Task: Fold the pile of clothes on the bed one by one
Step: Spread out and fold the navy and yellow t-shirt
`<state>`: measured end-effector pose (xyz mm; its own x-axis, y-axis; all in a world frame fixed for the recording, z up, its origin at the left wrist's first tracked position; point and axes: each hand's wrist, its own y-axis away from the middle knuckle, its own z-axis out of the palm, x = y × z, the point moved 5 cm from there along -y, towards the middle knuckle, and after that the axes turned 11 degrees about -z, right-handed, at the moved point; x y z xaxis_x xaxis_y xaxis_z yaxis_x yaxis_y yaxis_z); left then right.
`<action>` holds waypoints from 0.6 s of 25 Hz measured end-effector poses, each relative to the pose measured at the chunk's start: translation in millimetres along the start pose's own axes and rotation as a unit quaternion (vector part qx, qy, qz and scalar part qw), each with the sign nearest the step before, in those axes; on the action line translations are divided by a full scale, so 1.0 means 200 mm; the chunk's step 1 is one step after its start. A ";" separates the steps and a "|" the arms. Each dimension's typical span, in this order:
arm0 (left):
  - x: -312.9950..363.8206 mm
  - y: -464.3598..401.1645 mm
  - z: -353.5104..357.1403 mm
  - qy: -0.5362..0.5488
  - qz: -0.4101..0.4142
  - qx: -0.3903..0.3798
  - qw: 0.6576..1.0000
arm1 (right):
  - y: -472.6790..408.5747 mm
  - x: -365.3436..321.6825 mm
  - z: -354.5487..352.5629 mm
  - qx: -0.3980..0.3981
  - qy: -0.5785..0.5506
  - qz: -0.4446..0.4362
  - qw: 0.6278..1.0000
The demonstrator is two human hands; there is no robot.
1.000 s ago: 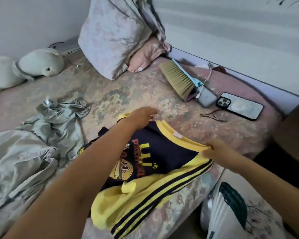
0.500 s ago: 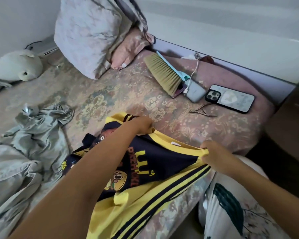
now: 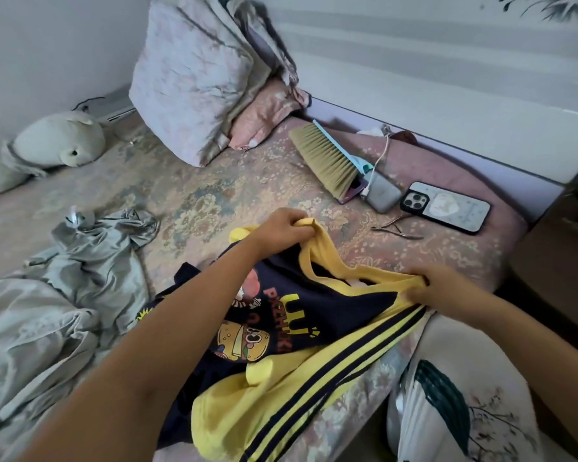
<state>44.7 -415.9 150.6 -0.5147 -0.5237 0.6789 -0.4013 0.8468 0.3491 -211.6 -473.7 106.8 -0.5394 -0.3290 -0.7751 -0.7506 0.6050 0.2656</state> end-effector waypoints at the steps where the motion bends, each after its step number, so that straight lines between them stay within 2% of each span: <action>1: 0.04 0.05 -0.08 0.051 0.009 0.028 0.998 | 0.01 -0.04 -0.04 0.013 -0.016 -0.010 1.000; 3: 0.09 0.16 -0.31 0.105 0.030 0.109 0.988 | 0.01 -0.17 -0.13 0.043 -0.033 -0.050 0.997; 6: 0.09 0.38 -0.73 0.057 0.063 0.230 0.970 | -0.05 -0.43 -0.23 0.058 -0.021 -0.126 0.990; 11: 0.05 0.86 -1.23 -0.028 0.076 0.321 0.944 | -0.17 -1.06 -0.38 0.117 0.074 -0.236 0.962; 13: 0.05 1.09 -1.42 -0.059 0.070 0.387 0.918 | -0.17 -1.39 -0.42 0.149 0.075 -0.305 0.938; 15: 0.09 1.31 -1.60 -0.084 0.077 0.478 0.871 | -0.17 -1.71 -0.43 0.167 0.042 -0.360 0.917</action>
<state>172.5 -172.6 460.5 -0.6888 -0.4853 0.5386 -0.7245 0.4857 -0.4890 -35.3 -443.3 411.3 0.0121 -0.7761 -0.6305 -0.7726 0.3930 -0.4987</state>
